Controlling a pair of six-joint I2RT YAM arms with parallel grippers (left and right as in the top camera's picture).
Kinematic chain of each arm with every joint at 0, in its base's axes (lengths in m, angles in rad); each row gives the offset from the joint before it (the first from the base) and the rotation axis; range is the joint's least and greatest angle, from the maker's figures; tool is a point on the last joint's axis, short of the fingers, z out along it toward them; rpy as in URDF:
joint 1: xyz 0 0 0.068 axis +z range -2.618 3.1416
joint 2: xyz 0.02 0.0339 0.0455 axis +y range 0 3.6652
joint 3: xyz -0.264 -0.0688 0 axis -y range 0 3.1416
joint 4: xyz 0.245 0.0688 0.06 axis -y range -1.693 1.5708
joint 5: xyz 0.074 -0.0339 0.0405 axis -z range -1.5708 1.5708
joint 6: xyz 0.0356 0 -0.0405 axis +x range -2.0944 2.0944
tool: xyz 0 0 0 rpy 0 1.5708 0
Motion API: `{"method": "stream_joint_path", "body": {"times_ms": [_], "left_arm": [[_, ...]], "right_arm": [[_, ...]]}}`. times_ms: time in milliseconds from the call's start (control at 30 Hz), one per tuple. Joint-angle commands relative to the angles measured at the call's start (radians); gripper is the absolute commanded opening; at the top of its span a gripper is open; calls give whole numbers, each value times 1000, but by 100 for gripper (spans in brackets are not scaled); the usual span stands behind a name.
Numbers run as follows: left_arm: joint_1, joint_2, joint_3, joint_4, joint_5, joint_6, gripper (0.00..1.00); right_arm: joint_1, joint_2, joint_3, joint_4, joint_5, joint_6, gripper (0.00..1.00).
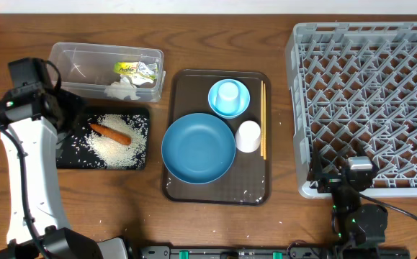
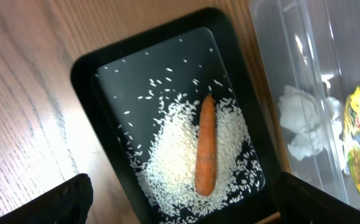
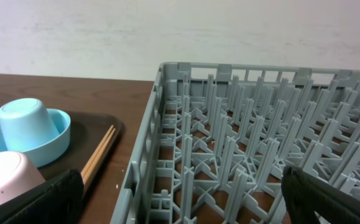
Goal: Sort waste into correct bins and load items into the dishwasher rack
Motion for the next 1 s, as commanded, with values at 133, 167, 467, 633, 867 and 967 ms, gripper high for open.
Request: {"method": "stream_joint_path", "body": {"times_ms": [133,167,467,633,867,967], "left_arm": [[16,8,1,-6,-16,2,96],[16,8,1,-6,-15,2,96],[16,8,1,-6,-15,2,97],[16,8,1,-6,-15,2,97],[16,8,1,-6,-15,2,97],[16,8,1,-6,-16,2,97]], "right_arm": [[-11,1,-2,63,-263,114,99],[-11,1,-2,88,-310,138,99],[-11,1,-2,402,-481,427,99],[-11,1,-2,573,-495,682,99],[-11,1,14,679,-533,817,99],[-11,5,58,677,-544,810,99]]}}
